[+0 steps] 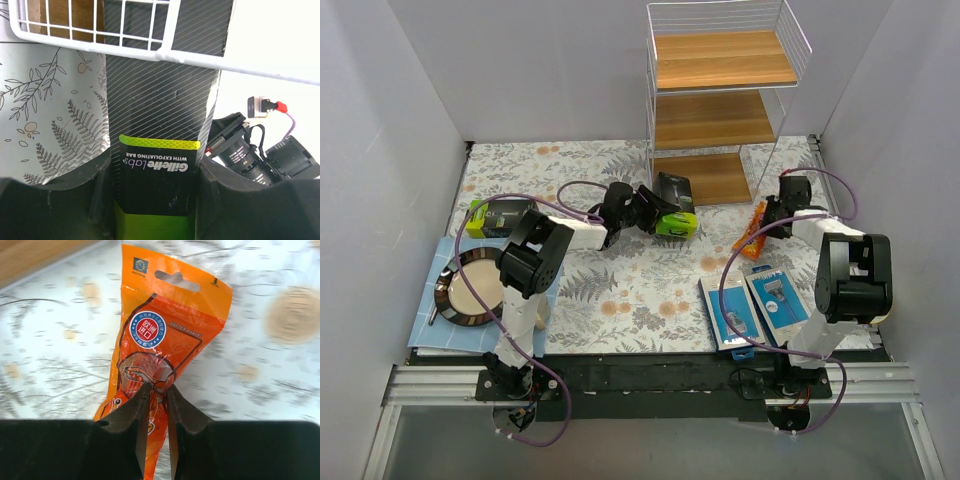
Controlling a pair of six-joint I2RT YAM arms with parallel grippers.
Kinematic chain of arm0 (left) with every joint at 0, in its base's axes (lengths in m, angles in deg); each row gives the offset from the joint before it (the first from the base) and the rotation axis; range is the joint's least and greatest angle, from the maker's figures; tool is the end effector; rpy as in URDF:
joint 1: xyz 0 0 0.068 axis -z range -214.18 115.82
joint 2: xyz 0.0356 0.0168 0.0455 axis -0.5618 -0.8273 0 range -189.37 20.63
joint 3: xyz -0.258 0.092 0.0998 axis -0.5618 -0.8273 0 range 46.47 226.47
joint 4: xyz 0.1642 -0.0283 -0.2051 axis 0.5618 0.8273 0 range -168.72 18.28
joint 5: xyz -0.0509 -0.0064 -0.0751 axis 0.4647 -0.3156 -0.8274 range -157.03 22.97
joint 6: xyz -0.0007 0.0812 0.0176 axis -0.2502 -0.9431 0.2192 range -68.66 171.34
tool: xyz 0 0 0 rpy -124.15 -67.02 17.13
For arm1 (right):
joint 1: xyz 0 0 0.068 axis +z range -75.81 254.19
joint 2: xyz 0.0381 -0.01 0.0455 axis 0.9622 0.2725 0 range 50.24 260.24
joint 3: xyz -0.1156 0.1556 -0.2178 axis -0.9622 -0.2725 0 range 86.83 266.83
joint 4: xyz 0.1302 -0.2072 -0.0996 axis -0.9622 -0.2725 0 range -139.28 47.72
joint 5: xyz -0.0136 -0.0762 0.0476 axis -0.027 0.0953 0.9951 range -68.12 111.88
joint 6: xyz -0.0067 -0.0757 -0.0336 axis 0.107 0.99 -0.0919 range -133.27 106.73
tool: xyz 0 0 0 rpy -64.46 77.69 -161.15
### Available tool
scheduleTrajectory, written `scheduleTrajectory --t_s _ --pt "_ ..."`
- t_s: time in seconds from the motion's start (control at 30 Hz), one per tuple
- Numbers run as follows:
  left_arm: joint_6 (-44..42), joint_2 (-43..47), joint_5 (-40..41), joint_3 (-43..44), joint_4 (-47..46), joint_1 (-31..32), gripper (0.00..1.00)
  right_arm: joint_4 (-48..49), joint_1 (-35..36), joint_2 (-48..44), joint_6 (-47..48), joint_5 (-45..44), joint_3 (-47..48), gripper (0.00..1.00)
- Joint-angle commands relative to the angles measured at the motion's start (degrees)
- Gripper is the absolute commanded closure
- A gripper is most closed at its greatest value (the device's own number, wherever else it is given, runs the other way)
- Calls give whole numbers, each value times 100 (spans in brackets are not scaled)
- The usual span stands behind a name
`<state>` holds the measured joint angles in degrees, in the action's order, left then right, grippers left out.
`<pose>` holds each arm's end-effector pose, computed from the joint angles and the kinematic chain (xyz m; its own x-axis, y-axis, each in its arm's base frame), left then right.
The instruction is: Place and organize the shaving razors onto the shelf
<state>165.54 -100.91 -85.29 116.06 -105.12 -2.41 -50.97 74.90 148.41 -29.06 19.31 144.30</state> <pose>0.4107 -0.2811 0.1350 -0.5250 -0.6938 0.4930 -0.6379 -0.0627 -0.7676 0.3827 0.0015 0.1666 -0.7259 0.2629 -0.6355 0.2229 0.9641 0.1443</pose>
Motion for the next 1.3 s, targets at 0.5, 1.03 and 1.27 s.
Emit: scheduleTrajectory --t_s 0.5,1.03,1.27 --pt "773 -152 297 -340 328 66 19 306 551 -1537 2598 1592 -130 43" --pt "-406 631 -72 -1306 617 -65 2 43 1396 -1388 3370 2593 123 42" --pt "-248 789 42 -1860 222 -83 2 -546 2477 -1213 4882 3271 54 64"
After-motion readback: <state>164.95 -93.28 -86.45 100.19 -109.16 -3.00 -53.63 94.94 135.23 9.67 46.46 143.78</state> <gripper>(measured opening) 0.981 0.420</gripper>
